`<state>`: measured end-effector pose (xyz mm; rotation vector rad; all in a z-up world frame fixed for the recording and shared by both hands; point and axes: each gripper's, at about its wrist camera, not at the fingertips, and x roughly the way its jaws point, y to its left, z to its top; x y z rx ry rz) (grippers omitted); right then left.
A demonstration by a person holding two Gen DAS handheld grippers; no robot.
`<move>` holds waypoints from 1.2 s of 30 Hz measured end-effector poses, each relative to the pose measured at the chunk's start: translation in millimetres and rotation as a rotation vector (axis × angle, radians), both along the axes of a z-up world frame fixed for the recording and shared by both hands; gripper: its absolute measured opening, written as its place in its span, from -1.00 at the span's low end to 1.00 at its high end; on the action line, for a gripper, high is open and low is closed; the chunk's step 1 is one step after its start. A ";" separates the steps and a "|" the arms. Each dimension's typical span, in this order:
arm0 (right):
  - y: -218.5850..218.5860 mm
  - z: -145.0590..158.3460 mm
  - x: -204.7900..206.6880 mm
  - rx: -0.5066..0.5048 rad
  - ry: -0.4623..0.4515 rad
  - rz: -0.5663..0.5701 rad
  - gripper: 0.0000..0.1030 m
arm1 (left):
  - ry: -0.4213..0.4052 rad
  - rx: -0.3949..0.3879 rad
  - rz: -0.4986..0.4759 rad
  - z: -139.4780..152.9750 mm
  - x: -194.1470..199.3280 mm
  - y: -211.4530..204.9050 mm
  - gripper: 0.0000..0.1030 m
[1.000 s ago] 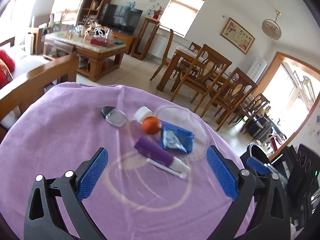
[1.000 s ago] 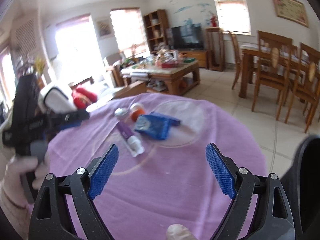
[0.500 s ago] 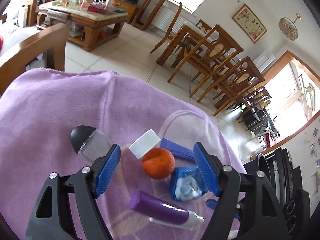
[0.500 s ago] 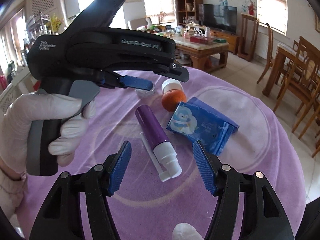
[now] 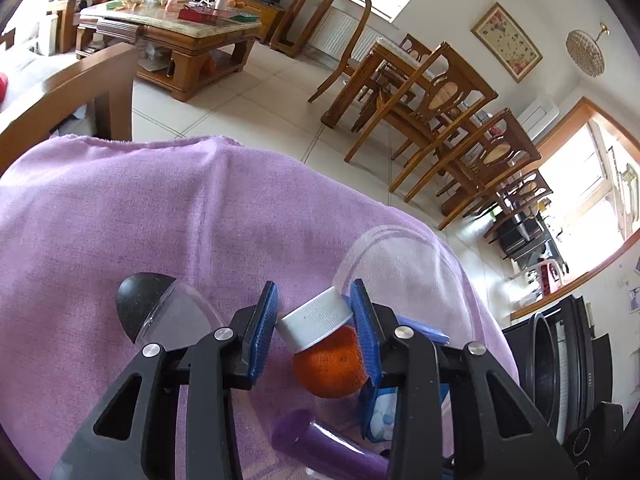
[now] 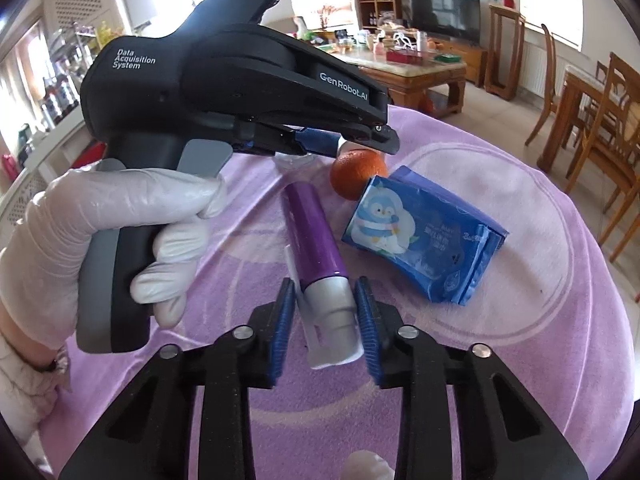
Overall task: Collect trash
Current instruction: 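Grasp the white bottle cap with left tool while right tool grasps the purple tube, then carry the white cap and purple tube over the black bin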
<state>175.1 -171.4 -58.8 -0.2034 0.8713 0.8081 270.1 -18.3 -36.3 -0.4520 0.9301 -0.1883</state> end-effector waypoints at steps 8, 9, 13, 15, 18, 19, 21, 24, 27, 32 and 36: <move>-12.4 7.8 -0.2 0.064 -0.017 0.028 -0.55 | -0.163 -0.055 0.068 40.0 -39.3 21.3 -0.29; -13.8 8.1 -0.6 0.070 -0.013 0.025 -0.55 | -0.186 -0.062 0.076 45.8 -46.5 23.1 -0.29; -21.1 12.4 -10.0 0.092 0.008 0.022 -0.55 | -0.249 -0.095 0.101 64.5 -85.1 26.8 -0.29; -30.3 20.6 -23.0 0.130 0.008 0.026 -0.55 | -0.269 -0.111 0.101 70.8 -105.1 28.7 -0.29; -50.5 36.2 -44.8 0.203 -0.010 0.018 -0.55 | -0.293 -0.129 0.098 80.6 -127.8 28.1 -0.29; -59.2 41.9 -52.7 0.224 -0.024 0.011 -0.55 | -0.297 -0.131 0.095 84.2 -131.3 25.5 -0.29; -71.7 52.2 -70.6 0.256 -0.056 -0.010 -0.55 | -0.314 -0.136 0.077 90.5 -144.3 14.8 -0.29; -110.1 70.2 -89.4 0.303 -0.105 -0.063 -0.55 | -0.336 -0.137 0.033 98.8 -155.5 -9.2 -0.29; -159.2 86.7 -107.3 0.340 -0.159 -0.153 -0.55 | -0.346 -0.148 -0.034 103.8 -160.7 -43.5 -0.29; -248.7 103.1 -126.0 0.368 -0.229 -0.327 -0.55 | -0.347 -0.171 -0.158 102.8 -158.5 -114.8 -0.29; -326.2 101.6 -145.0 0.360 -0.266 -0.467 -0.55 | -0.331 -0.192 -0.276 96.6 -151.1 -190.3 -0.29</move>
